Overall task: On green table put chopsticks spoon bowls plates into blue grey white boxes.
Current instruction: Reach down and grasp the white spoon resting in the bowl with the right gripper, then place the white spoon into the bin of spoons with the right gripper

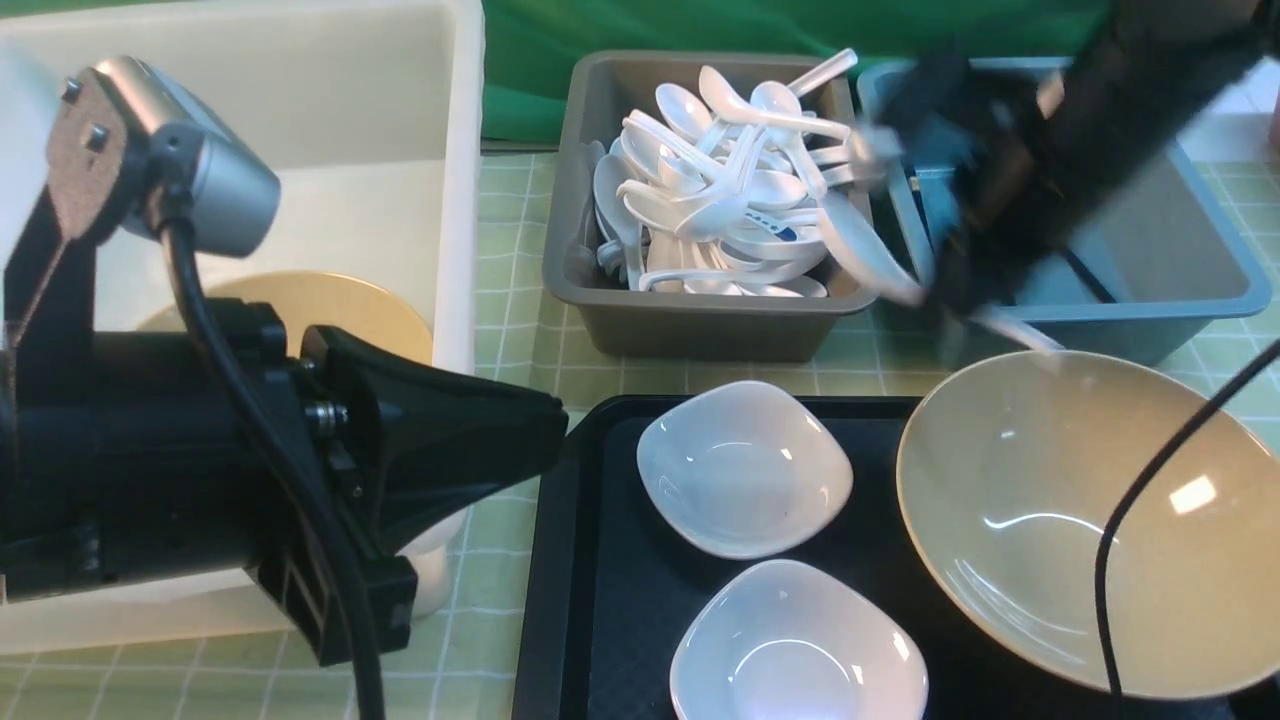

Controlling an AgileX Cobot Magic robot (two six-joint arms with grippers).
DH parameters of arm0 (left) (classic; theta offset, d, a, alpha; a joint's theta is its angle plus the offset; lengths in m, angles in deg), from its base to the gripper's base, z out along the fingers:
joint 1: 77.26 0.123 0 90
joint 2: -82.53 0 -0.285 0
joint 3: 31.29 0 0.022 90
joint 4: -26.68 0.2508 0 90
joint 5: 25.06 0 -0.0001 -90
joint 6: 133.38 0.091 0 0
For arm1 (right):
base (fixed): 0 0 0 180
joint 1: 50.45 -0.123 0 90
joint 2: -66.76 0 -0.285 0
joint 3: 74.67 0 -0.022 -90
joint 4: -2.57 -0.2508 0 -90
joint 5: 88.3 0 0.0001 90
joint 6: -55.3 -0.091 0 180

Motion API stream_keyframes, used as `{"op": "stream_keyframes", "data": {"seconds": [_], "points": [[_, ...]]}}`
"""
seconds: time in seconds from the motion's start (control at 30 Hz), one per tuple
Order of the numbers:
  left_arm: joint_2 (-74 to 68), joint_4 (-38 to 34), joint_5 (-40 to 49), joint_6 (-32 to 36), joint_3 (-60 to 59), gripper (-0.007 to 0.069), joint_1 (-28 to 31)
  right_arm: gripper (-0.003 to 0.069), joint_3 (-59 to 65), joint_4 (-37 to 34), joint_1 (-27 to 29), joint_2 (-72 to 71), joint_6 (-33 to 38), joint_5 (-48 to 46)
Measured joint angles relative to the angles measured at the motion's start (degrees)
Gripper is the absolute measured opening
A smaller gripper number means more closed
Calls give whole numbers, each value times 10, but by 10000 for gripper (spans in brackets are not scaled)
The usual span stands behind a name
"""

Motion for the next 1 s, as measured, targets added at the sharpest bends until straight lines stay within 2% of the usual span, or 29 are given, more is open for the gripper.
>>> {"op": "stream_keyframes", "data": {"seconds": [0.13,0.23,0.37,0.57,0.6,0.77,0.87,1.0], "points": [[0,1,-6,0,0,-2,0,152,-67,-125,0,61,0,154],[0,1,-7,0,0,-2,0,152,-134,-159,0,133,-6,202],[0,1,-7,0,0,-2,0,152,-212,-159,0,201,-30,208],[0,2,-7,-10,0,-2,0,218,-266,-129,0,245,-57,185],[0,2,-7,-15,0,-2,0,277,-267,-122,0,240,-58,180],[0,3,-7,-27,0,-2,0,454,-267,-113,11,188,-74,120],[0,3,-6,-41,0,-2,0,518,-267,-111,22,129,-76,64],[0,3,15,-63,0,-2,0,540,-267,-108,27,47,-76,-18]]}}
